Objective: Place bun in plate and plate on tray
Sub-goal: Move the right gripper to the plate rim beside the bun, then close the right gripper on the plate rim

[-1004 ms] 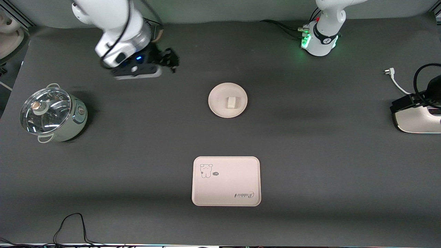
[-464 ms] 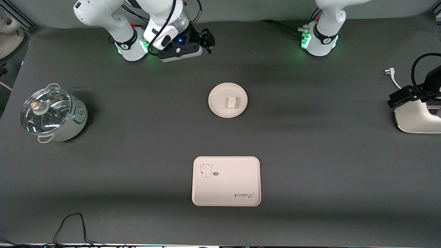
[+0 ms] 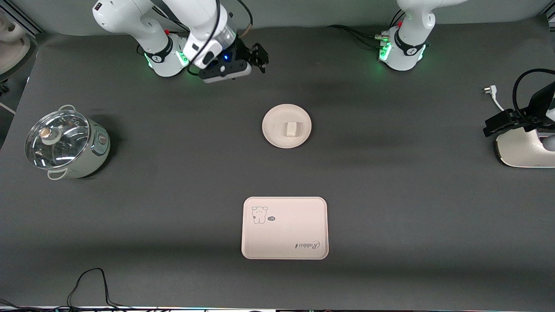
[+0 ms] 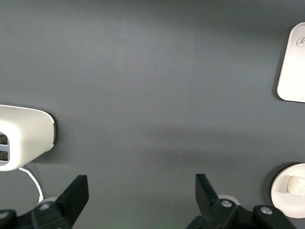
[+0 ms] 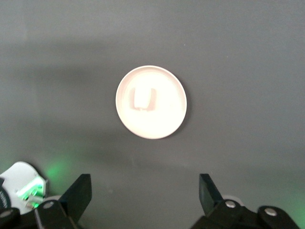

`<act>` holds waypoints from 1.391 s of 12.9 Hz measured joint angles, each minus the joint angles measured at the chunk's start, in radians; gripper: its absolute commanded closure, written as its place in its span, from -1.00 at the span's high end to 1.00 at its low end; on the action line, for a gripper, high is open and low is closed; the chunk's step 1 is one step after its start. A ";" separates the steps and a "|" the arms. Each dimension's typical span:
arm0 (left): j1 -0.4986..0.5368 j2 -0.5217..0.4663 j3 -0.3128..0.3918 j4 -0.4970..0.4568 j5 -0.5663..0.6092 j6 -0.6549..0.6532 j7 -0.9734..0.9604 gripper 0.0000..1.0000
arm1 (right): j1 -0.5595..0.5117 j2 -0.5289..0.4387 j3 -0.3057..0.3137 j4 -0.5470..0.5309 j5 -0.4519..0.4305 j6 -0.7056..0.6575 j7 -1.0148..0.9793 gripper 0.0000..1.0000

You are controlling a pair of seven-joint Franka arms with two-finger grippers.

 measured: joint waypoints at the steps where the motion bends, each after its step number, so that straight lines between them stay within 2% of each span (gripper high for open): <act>1: 0.000 0.001 0.000 -0.001 0.000 0.003 0.002 1.00 | 0.000 0.004 0.010 -0.060 0.000 0.077 0.000 1.00; 4: -0.001 0.001 0.000 0.000 0.000 0.004 0.005 1.00 | 0.001 0.042 0.028 -0.206 0.000 0.291 -0.007 1.00; 12: -0.005 0.003 -0.001 0.002 -0.004 0.010 0.005 1.00 | 0.045 0.318 0.033 -0.337 0.000 0.773 -0.016 1.00; 18: -0.015 0.003 -0.004 0.006 -0.007 0.022 0.006 1.00 | 0.065 0.468 0.034 -0.344 0.000 0.931 -0.016 1.00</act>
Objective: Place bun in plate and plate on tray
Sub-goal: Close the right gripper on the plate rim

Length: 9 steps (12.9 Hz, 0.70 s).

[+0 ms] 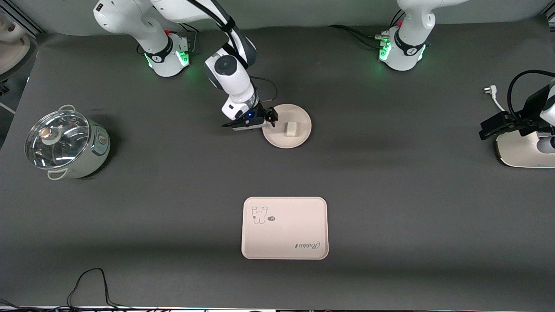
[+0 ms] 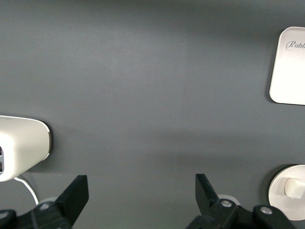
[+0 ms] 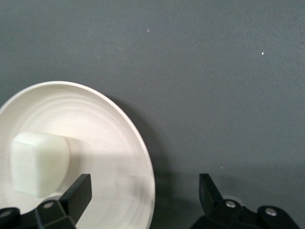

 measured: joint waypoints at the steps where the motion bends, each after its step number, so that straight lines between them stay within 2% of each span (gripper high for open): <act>1: 0.000 0.000 0.000 0.000 0.000 0.000 0.000 1.00 | 0.000 0.010 0.000 0.000 0.000 0.003 0.000 1.00; 4: -0.002 0.000 0.000 0.002 -0.001 0.002 0.000 1.00 | 0.000 0.018 0.000 0.000 0.000 0.004 0.000 1.00; 6: -0.005 0.000 0.000 0.009 -0.001 0.003 0.000 1.00 | 0.000 0.018 0.000 0.000 0.000 0.004 0.000 0.63; 8: -0.006 0.000 0.000 0.013 -0.001 0.003 0.000 1.00 | 0.000 0.019 0.000 0.000 0.000 0.004 0.001 0.09; 9: -0.006 0.000 0.000 0.013 -0.001 0.003 0.000 1.00 | 0.000 0.019 0.000 0.000 0.000 0.004 0.001 -0.12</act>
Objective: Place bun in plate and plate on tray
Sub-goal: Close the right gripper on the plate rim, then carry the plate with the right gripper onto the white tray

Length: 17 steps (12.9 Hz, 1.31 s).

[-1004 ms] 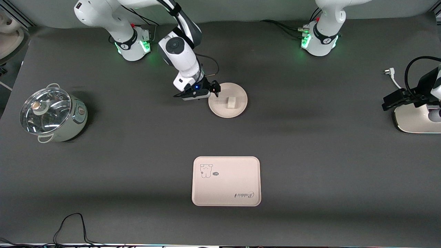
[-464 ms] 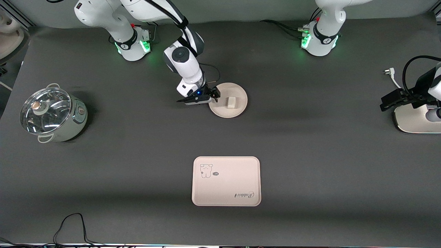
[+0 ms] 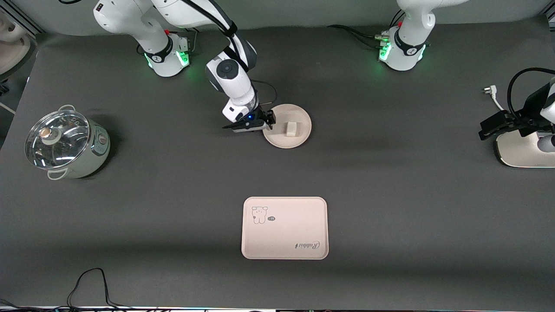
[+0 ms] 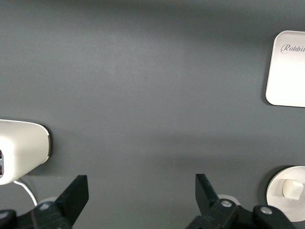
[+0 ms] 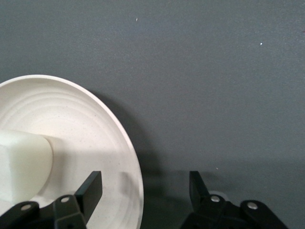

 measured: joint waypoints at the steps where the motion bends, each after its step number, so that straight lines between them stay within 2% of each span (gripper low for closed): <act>1: 0.000 0.000 0.000 0.000 0.000 0.000 0.000 1.00 | 0.000 0.000 0.000 0.000 0.000 0.000 0.000 -0.30; 4: 0.000 0.000 0.000 0.000 0.000 0.000 0.000 1.00 | 0.000 0.000 0.000 0.003 0.000 0.000 0.000 -0.82; 6: 0.000 0.000 0.000 0.000 0.000 0.000 0.000 1.00 | 0.000 0.000 0.000 0.004 0.000 0.000 0.000 -1.00; 13: 0.000 0.000 0.000 0.000 0.000 0.000 0.000 1.00 | 0.000 -0.020 -0.002 0.010 0.000 -0.007 0.000 -1.00; 15: 0.000 0.000 0.000 0.001 0.000 0.000 0.000 1.00 | -0.007 -0.078 -0.011 0.021 0.000 -0.083 -0.015 -1.00; 17: 0.000 0.000 0.000 0.001 0.000 0.000 0.000 1.00 | -0.039 -0.183 -0.019 0.031 0.000 -0.186 -0.066 -1.00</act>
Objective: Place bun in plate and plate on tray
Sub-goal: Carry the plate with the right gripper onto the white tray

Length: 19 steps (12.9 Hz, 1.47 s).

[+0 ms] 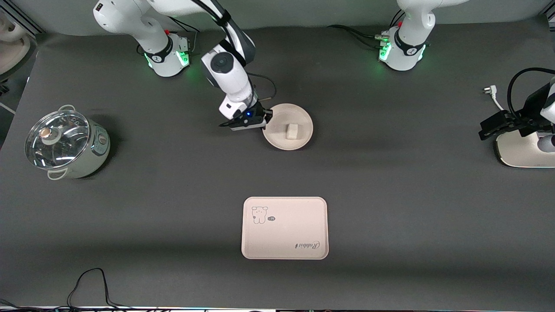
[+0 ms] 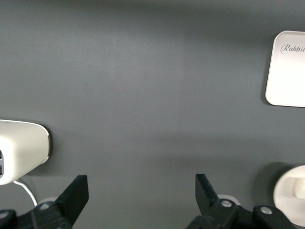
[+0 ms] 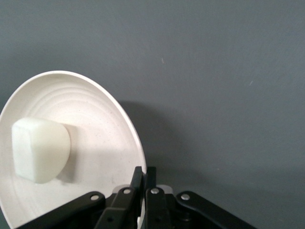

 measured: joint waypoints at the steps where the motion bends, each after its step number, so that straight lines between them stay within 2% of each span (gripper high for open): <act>1: 0.000 0.000 0.000 0.000 0.000 0.000 0.000 1.00 | -0.021 -0.068 -0.002 0.001 0.000 -0.048 -0.021 -1.00; 4: 0.000 0.000 0.000 0.000 0.000 0.001 0.000 1.00 | -0.036 -0.182 -0.002 -0.001 0.003 -0.100 -0.032 -1.00; 6: 0.000 0.000 0.000 0.000 0.000 0.002 0.000 1.00 | -0.039 -0.187 -0.002 0.001 0.019 -0.101 -0.032 -1.00; 8: 0.000 0.000 0.000 0.000 0.000 0.007 0.000 1.00 | -0.055 -0.152 -0.003 0.026 0.022 -0.098 -0.036 -1.00; 12: 0.000 0.000 0.000 0.000 0.000 0.012 0.000 1.00 | -0.101 0.025 -0.049 0.230 0.024 -0.134 -0.106 -1.00; 15: 0.000 0.000 0.000 0.001 0.000 0.012 0.000 1.00 | -0.163 0.191 -0.069 0.471 0.028 -0.217 -0.120 -1.00; 19: 0.000 0.001 0.000 0.001 0.000 0.012 0.000 1.00 | -0.236 0.382 -0.072 0.784 0.123 -0.313 -0.140 -1.00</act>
